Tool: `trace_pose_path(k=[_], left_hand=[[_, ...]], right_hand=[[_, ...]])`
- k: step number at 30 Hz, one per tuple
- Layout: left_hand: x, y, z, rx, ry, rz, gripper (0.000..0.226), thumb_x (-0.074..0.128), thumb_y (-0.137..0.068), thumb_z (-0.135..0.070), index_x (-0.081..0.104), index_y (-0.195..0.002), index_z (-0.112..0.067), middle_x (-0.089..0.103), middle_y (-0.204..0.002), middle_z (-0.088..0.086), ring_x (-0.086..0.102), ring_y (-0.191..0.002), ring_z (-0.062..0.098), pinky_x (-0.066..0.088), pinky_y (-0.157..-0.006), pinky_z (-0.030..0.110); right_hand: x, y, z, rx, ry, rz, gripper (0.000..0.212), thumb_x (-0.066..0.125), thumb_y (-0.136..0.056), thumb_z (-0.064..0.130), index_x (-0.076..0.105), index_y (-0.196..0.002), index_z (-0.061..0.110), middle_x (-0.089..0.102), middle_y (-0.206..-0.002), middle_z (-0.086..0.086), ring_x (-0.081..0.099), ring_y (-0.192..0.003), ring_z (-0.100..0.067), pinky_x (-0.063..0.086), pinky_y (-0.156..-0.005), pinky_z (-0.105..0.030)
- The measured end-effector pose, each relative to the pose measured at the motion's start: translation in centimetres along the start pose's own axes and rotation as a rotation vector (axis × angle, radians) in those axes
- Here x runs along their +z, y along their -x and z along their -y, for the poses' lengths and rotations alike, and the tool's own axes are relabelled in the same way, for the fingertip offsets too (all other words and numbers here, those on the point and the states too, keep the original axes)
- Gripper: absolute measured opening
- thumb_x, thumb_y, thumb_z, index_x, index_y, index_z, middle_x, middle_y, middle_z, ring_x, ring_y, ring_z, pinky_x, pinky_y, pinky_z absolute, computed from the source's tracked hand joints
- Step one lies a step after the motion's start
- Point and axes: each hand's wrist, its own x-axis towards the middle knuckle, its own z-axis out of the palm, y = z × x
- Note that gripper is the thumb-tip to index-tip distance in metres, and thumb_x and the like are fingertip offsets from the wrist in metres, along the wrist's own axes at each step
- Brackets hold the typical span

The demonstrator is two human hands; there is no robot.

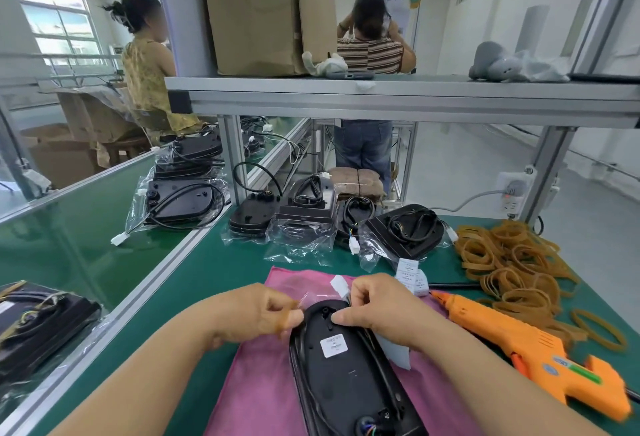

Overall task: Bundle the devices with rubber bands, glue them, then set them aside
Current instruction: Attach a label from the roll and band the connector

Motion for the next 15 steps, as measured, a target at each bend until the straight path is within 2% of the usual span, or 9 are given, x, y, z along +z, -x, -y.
trace_pose_path(k=[3, 7, 10, 13, 15], left_hand=[[0.1, 0.5, -0.6, 0.023, 0.144, -0.021, 0.054, 0.063, -0.08, -0.053, 0.071, -0.096, -0.002, 0.063, -0.082, -0.007, 0.055, -0.081, 0.005, 0.043, -0.089, 0.027], [1.0, 1.0, -2.0, 0.009, 0.19, -0.063, 0.018, 0.077, -0.08, -0.03, 0.079, -0.089, -0.015, 0.072, -0.078, -0.007, 0.061, -0.072, 0.002, 0.049, -0.082, 0.019], [1.5, 1.7, -2.9, 0.018, 0.198, -0.117, 0.011, 0.081, -0.077, -0.024, 0.08, -0.087, -0.019, 0.075, -0.078, -0.006, 0.065, -0.072, 0.003, 0.052, -0.079, 0.021], [1.4, 3.1, -4.3, 0.101, 0.183, -0.192, 0.019, 0.082, -0.07, -0.026, 0.08, -0.088, -0.021, 0.077, -0.084, 0.003, 0.067, -0.076, 0.009, 0.055, -0.088, 0.035], [0.9, 4.3, -5.6, 0.197, 0.15, -0.261, 0.031, 0.079, -0.064, -0.032, 0.078, -0.093, -0.022, 0.075, -0.087, 0.009, 0.068, -0.079, 0.015, 0.054, -0.09, 0.045]], right_hand=[[-0.6, 0.6, 0.4, -0.025, -0.012, -0.035, 0.045, 0.085, -0.071, 0.03, 0.044, -0.055, 0.02, 0.044, -0.048, 0.013, 0.036, -0.045, 0.0, 0.031, -0.047, -0.018], [-1.2, 1.4, 0.8, -0.036, -0.038, -0.061, 0.045, 0.087, -0.067, 0.029, 0.045, -0.054, 0.02, 0.044, -0.043, 0.016, 0.037, -0.044, 0.0, 0.03, -0.044, -0.014], [-2.0, 2.4, 1.6, -0.02, -0.067, -0.046, 0.044, 0.09, -0.064, 0.029, 0.047, -0.06, 0.021, 0.049, -0.053, 0.013, 0.045, -0.053, -0.002, 0.036, -0.052, -0.019], [-3.5, 3.7, 3.0, -0.01, -0.033, -0.058, 0.047, 0.092, -0.059, 0.032, 0.05, -0.079, 0.022, 0.055, -0.067, 0.012, 0.046, -0.054, 0.003, 0.039, -0.055, -0.017], [-5.1, 4.5, 4.2, -0.02, -0.069, -0.046, 0.069, 0.092, -0.053, 0.039, 0.051, -0.109, 0.031, 0.063, -0.089, 0.012, 0.056, -0.071, 0.002, 0.047, -0.068, -0.019]])
